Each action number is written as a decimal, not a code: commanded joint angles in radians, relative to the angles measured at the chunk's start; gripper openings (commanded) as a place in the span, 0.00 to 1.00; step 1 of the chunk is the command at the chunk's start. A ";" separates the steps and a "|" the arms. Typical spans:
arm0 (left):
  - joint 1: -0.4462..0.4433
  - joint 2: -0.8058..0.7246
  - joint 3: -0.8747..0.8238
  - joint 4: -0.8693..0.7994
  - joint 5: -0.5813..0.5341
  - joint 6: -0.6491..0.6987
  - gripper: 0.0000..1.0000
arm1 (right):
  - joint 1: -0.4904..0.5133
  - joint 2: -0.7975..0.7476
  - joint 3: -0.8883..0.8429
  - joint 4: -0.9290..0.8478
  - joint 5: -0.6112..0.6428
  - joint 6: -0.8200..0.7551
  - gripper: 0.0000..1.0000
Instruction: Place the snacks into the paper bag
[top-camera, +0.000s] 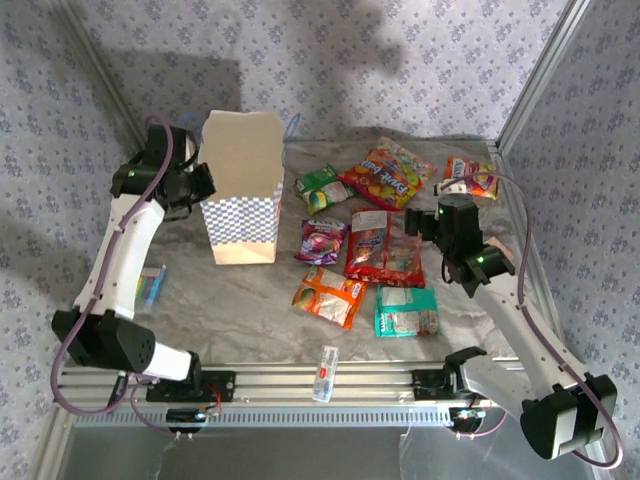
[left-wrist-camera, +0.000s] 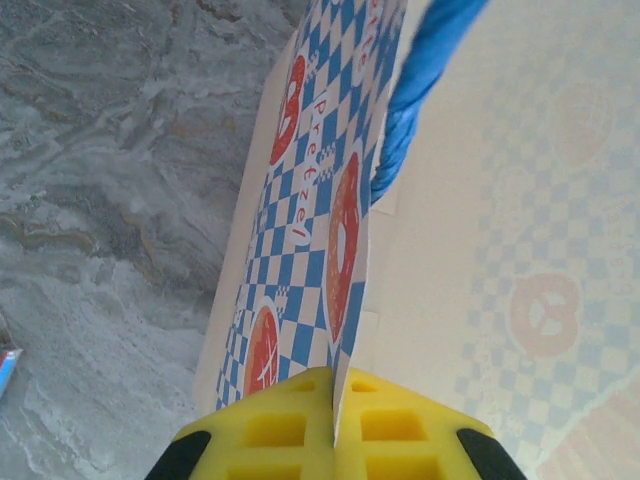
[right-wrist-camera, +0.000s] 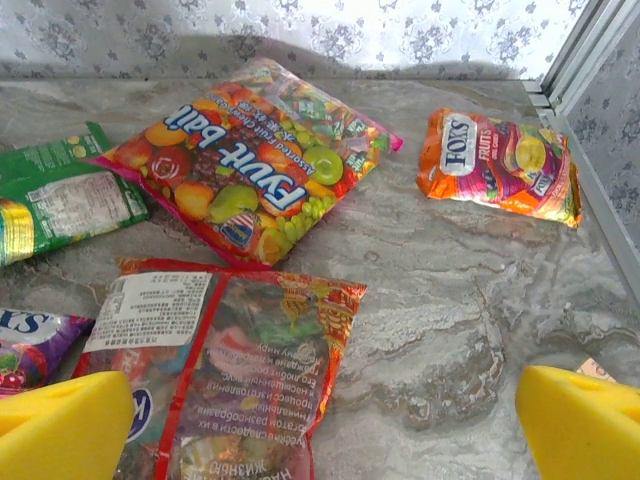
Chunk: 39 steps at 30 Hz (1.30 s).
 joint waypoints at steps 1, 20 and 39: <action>-0.017 -0.054 -0.032 -0.001 0.018 0.009 0.02 | 0.008 -0.016 0.018 -0.033 0.004 0.033 1.00; -0.028 -0.245 -0.235 -0.022 -0.004 -0.063 0.21 | 0.013 0.041 0.032 -0.037 -0.027 0.061 1.00; -0.029 -0.261 -0.183 -0.032 -0.057 -0.056 0.64 | 0.020 0.048 0.011 -0.035 -0.021 0.041 1.00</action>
